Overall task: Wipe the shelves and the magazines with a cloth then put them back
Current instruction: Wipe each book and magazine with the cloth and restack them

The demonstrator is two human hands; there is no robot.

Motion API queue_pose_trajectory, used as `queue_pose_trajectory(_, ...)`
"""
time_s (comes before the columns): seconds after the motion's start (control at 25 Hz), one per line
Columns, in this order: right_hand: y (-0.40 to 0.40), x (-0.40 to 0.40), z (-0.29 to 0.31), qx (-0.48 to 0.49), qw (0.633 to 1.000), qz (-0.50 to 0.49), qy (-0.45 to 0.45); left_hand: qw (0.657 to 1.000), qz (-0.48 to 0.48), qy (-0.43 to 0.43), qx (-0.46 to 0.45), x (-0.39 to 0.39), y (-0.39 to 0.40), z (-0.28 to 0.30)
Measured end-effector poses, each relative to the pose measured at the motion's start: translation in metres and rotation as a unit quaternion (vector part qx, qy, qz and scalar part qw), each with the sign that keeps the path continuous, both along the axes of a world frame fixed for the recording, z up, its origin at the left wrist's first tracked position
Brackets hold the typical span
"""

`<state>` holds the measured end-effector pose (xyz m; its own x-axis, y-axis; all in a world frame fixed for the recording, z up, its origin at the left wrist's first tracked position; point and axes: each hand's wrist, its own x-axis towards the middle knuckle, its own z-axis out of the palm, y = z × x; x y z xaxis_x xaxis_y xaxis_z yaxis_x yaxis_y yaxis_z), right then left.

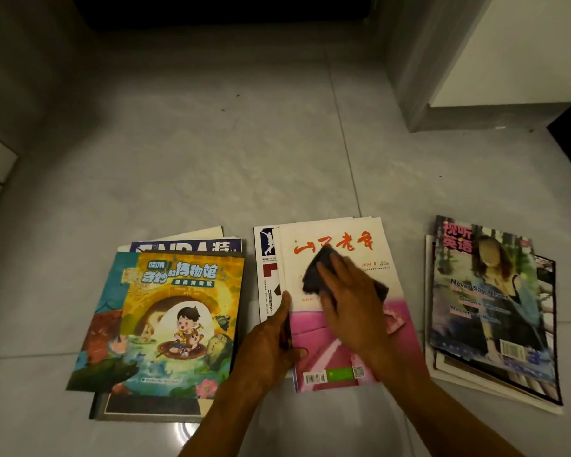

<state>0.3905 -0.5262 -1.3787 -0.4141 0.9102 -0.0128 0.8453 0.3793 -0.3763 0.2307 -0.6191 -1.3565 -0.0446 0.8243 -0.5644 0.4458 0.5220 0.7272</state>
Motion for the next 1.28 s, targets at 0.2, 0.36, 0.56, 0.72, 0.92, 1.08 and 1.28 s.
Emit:
queue_pose_trajectory(0.2, -0.022, 0.023, -0.006, 0.028, 0.979, 0.203, -0.005, 0.999, 0.013, -0.008, 0.029, -0.001, 0.001, -0.004)
queue_pose_trajectory(0.36, 0.019, -0.013, 0.008, -0.044, 0.995, -0.065, 0.063, 1.0, -0.006, 0.018, 0.01, 0.0, -0.001, -0.002)
queue_pose_trajectory(0.56, 0.016, -0.012, 0.008, -0.03, 0.998, 0.041, 0.03, 0.999, -0.012, 0.038, 0.013, 0.001, 0.0, -0.002)
queue_pose_trajectory(0.72, 0.022, -0.03, 0.01, -0.029, 0.997, -0.023, 0.065, 0.999, -0.015, 0.037, 0.005, 0.001, 0.0, -0.002)
queue_pose_trajectory(0.92, 0.063, -0.011, 0.008, 0.008, 0.999, 0.001, 0.038, 0.998, -0.022, 0.051, 0.008, 0.004, 0.001, 0.002)
queue_pose_trajectory(1.08, 0.051, -0.042, 0.015, 0.039, 0.991, 0.126, -0.022, 0.998, -0.024, 0.057, 0.009, 0.003, -0.001, 0.001)
queue_pose_trajectory(1.28, 0.072, -0.055, 0.013, 0.032, 0.999, 0.04, -0.006, 0.999, -0.015, 0.05, 0.009, 0.002, -0.001, 0.002)
